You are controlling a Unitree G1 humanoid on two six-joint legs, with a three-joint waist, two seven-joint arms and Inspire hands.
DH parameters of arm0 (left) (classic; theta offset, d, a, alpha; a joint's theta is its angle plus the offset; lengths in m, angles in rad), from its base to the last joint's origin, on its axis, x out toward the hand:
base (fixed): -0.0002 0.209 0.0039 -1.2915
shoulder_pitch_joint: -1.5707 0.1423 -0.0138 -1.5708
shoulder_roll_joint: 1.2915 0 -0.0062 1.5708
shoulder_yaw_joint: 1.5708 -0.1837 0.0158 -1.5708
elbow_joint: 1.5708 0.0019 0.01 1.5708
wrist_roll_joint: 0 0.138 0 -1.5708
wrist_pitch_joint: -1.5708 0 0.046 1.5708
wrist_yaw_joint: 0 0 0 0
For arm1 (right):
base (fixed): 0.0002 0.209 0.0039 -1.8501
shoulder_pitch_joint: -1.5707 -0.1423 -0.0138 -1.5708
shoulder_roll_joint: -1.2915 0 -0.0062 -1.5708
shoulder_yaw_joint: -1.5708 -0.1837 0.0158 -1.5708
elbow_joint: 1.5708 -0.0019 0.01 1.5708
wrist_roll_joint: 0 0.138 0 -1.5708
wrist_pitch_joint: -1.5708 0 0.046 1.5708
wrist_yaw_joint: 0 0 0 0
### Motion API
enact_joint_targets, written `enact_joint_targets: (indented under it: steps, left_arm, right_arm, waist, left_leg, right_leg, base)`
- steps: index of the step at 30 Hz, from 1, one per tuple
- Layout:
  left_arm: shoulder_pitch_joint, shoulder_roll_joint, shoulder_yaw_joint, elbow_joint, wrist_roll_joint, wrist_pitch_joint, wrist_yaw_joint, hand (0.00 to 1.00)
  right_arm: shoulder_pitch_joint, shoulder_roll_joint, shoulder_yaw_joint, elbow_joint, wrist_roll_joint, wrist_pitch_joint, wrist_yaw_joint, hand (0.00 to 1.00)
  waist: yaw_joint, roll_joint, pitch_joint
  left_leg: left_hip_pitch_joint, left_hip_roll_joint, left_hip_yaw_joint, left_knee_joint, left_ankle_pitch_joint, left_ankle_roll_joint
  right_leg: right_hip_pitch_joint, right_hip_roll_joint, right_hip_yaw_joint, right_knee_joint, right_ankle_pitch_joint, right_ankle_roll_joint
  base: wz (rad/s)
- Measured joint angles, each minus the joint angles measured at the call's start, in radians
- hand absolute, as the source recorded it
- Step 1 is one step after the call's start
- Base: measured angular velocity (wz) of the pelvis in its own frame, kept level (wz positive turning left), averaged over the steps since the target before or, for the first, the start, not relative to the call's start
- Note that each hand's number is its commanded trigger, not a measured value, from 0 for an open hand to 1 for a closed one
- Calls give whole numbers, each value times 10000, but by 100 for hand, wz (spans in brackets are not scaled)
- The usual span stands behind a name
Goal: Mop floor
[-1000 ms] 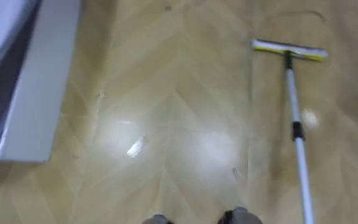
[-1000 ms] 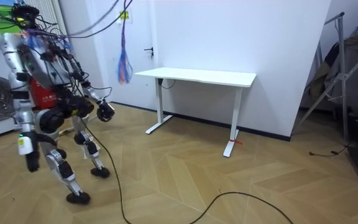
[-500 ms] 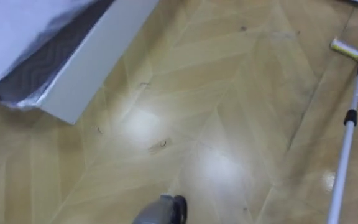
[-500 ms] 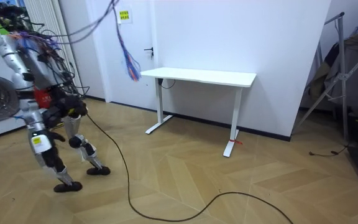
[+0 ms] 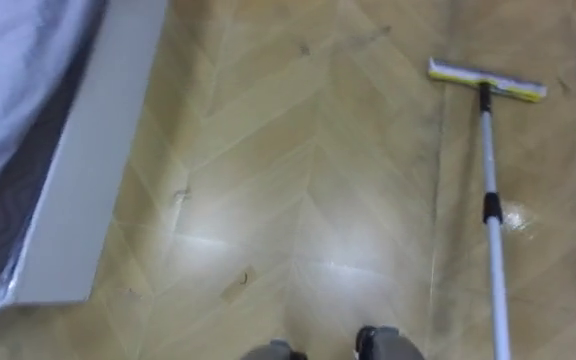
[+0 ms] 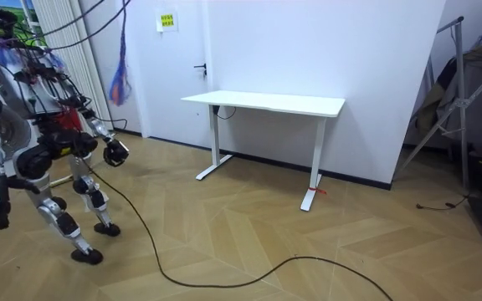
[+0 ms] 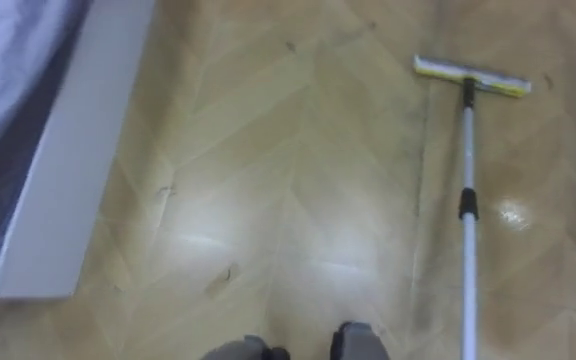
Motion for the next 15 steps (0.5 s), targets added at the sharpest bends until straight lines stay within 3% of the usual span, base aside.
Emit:
enact_joint_targets:
  steps: [2, 3, 4, 5, 6, 7, 9, 11, 12, 13, 14, 15]
  left_arm:
    - [49, 210, -107, 12, -267, 133, 0, 0]
    - [133, 256, -111, 12, -314, 137, 9, 0]
    - [284, 361, -150, 9, -435, 143, 23, 0]
    - [411, 537, -329, 9, -583, 145, 43, 0]
    - [472, 609, -373, -6, -633, 151, 46, 0]
    - [696, 708, -387, -123, -619, 184, 52, 0]
    - [715, 729, -260, -76, -563, 265, -5, 0]
    - [770, 724, -129, -111, -469, 266, -220, 0]
    - [739, 720, -107, -115, -419, 281, -401, 0]
    - [772, 704, -101, -58, -366, 247, -555, 0]
    - [757, 666, -101, 6, -359, 238, -642, 0]
    - [645, 611, -81, 89, -253, 236, -811, 0]
  right_arm:
    - [-728, -445, -180, -16, 10, 153, 109, 100]
    - [-1000, -591, -213, -21, 0, 160, 145, 100]
    - [-1536, -904, -244, -67, 27, 56, 159, 100]
    - [-1891, -1119, -193, -131, 187, -165, 173, 100]
    - [-2048, -1185, -114, -222, 253, -296, 167, 100]
    - [-2319, -1291, -67, -449, 393, -453, 236, 100]
    - [-2477, -1375, -84, -727, 598, -580, 468, 100]
    - [-2290, -1299, -352, -825, 714, -550, 600, 100]
    - [-1989, -1234, -483, -792, 824, -539, 708, 100]
    - [-1659, -1199, -453, -743, 913, -500, 827, 100]
    - [-1495, -1207, -452, -691, 932, -493, 877, 100]
    - [-1133, -1218, -411, -573, 919, -498, 920, 100]
  waist:
    - [289, -305, 82]
    - [325, -350, 81]
    - [379, -412, 74]
    - [468, -541, 56]
    - [488, -574, 33]
    - [565, -741, 35]
    - [654, -876, 26]
    - [723, -933, 48]
    - [722, -917, 30]
    - [770, -997, -2]
    - [746, -962, -24]
    - [759, -877, -66]
  left_leg:
    - [-231, 61, 205, 987, -34, -69]
    - [-354, 81, 228, 1263, -28, -80]
    - [-602, 296, 467, 1933, 41, -201]
    - [-900, 574, 758, 2588, 229, -514]
    - [-1029, 649, 802, 2869, 346, -646]
    - [-1376, 750, 816, 3413, 592, -737]
    - [-1853, 703, 796, 2874, 512, -646]
    - [-2174, 642, 827, 1392, 593, -661]
    - [-2198, 486, 744, 116, 967, -625]
    - [-2057, 332, 815, -486, 1690, -414]
    - [-1886, 390, 984, -570, 1792, -246]
    - [-1613, 576, 1457, -585, 1678, 86]
  right_leg:
    - [-22, -133, -72, 699, -557, -93]
    - [-27, -174, -117, 858, -703, -151]
    - [-25, -139, -178, 1106, -939, -222]
    - [-19, -90, -215, 1328, -1103, -284]
    - [1, -46, -200, 1405, -1164, -305]
    - [46, 105, -128, 1473, -1260, -400]
    - [157, 273, 106, 1422, -1371, -439]
    - [560, 470, 351, 1075, -1432, -359]
    - [948, 498, 467, 807, -1514, -292]
    - [1239, 503, 883, 660, -1624, -104]
    - [1338, 507, 982, 553, -1679, -13]
    - [1654, 499, 1188, 333, -1762, 122]
  base:
    - [34]
    - [21]
    - [22]
    - [20]
    - [18]
    - [26]
    - [41]
    - [48]
    - [40]
    - [30]
    - [8]
    - [-18]
